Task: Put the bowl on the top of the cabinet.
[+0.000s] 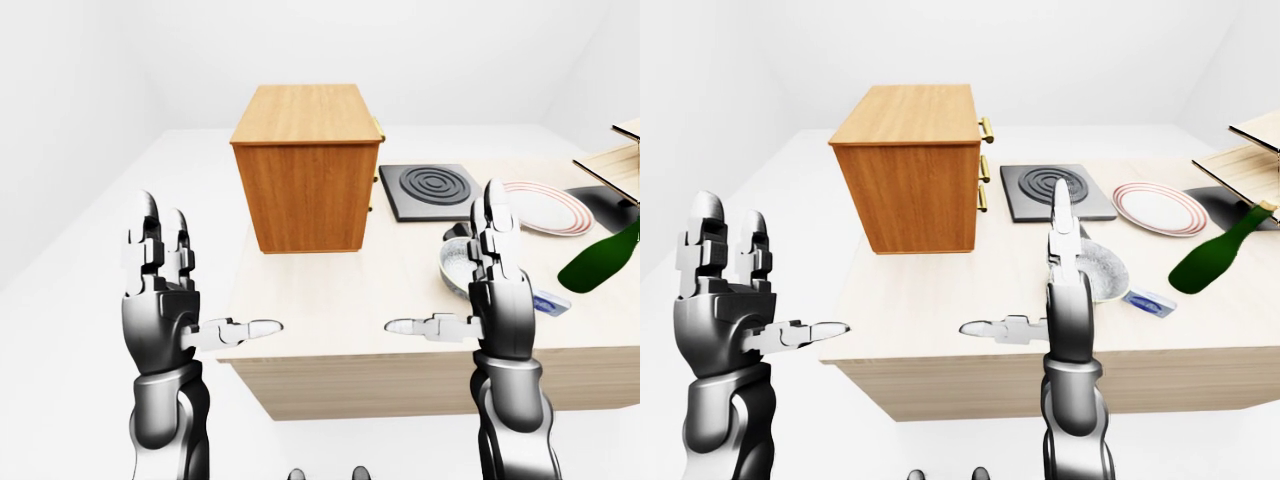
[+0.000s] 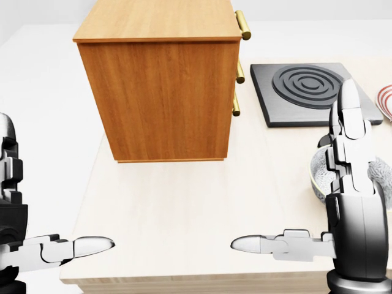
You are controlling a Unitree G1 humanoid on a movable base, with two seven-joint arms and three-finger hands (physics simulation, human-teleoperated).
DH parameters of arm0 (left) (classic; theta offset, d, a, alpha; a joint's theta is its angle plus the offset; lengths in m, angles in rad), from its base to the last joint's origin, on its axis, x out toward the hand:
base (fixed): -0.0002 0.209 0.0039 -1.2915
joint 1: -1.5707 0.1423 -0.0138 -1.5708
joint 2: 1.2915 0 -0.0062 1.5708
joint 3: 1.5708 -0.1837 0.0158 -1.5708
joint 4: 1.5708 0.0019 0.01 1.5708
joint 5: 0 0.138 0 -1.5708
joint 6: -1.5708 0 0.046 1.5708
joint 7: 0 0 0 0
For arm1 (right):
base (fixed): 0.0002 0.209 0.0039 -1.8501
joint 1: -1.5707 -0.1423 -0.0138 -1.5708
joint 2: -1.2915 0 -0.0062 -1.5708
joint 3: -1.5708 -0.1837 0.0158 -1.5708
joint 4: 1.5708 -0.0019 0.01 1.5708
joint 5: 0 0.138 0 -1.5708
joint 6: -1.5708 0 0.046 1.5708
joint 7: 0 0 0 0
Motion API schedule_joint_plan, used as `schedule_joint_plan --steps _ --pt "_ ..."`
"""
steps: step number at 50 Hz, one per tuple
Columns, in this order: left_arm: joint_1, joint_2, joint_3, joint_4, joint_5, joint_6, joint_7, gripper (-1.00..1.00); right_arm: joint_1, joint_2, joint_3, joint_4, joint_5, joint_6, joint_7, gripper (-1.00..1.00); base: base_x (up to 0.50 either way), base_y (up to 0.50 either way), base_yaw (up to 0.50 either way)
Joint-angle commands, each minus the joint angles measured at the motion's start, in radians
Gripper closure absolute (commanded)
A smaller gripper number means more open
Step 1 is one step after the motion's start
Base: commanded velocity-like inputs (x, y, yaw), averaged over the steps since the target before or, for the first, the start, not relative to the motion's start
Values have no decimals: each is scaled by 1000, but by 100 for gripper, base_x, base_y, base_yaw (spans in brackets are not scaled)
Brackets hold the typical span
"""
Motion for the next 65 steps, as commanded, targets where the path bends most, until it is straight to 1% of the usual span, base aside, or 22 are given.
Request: schedule_joint_plan --steps 1,6,26,47,53,54,65 --pt "3 0 -3 10 1 0 -4 -100 4 1 0 3 3 0 0 -100 0 50 0" --pt "6 0 -6 12 0 0 -6 -100 4 1 1 8 5 0 -1 -100 0 44 0" --pt "5 1 -9 11 3 0 -8 -100 3 -1 8 10 7 0 7 -100 0 2 0" --pt "3 2 -13 15 2 0 -13 -100 0 -1 7 12 10 0 4 -100 41 28 0" --pt "4 2 -17 25 5 0 -16 -100 0 -1 6 18 11 0 3 -100 24 2 0" --pt "6 4 -24 32 7 0 -23 -100 3 0 6 7 17 0 5 -100 0 0 0" --pt "-3 5 -29 44 14 0 -25 -100 -4 -1 0 20 21 0 2 -100 0 0 0"
